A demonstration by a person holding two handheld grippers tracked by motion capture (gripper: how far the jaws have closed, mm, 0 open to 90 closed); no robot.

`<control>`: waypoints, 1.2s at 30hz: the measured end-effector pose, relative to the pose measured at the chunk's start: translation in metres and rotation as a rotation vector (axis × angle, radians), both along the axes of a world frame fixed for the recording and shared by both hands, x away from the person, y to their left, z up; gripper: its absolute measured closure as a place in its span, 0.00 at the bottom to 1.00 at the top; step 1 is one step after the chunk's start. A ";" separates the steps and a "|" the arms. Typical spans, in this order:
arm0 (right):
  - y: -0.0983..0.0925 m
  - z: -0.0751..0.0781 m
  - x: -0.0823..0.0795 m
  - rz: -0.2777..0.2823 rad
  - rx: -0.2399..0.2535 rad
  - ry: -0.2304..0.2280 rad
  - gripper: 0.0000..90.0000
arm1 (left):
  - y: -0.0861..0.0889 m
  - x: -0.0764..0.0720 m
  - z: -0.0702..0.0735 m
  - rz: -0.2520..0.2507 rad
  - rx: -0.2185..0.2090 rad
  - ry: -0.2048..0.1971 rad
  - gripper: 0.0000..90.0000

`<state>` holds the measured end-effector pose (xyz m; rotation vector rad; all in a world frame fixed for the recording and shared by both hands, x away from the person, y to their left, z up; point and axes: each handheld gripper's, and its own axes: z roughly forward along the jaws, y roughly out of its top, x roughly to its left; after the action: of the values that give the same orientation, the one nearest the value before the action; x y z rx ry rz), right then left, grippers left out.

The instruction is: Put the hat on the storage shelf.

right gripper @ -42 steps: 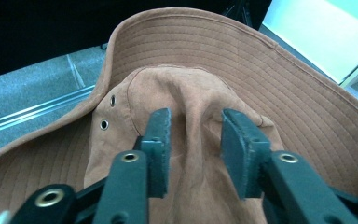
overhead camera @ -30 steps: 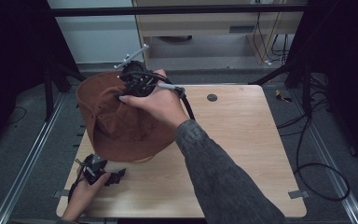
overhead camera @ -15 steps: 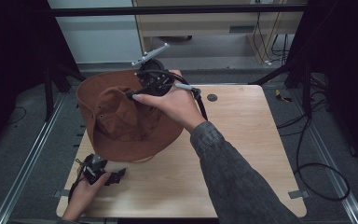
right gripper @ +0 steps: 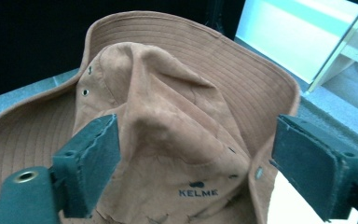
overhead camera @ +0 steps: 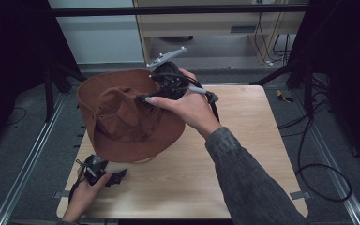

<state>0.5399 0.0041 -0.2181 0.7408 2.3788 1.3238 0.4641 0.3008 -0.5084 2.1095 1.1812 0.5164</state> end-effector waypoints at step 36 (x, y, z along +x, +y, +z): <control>-0.169 -0.082 -0.022 -0.269 0.008 0.044 0.11 | 0.000 -0.001 0.000 0.003 -0.001 -0.004 0.00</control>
<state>0.5181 -0.1644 -0.3004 1.0592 2.2122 1.2156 0.4634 0.3006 -0.5086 2.1053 1.1818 0.5213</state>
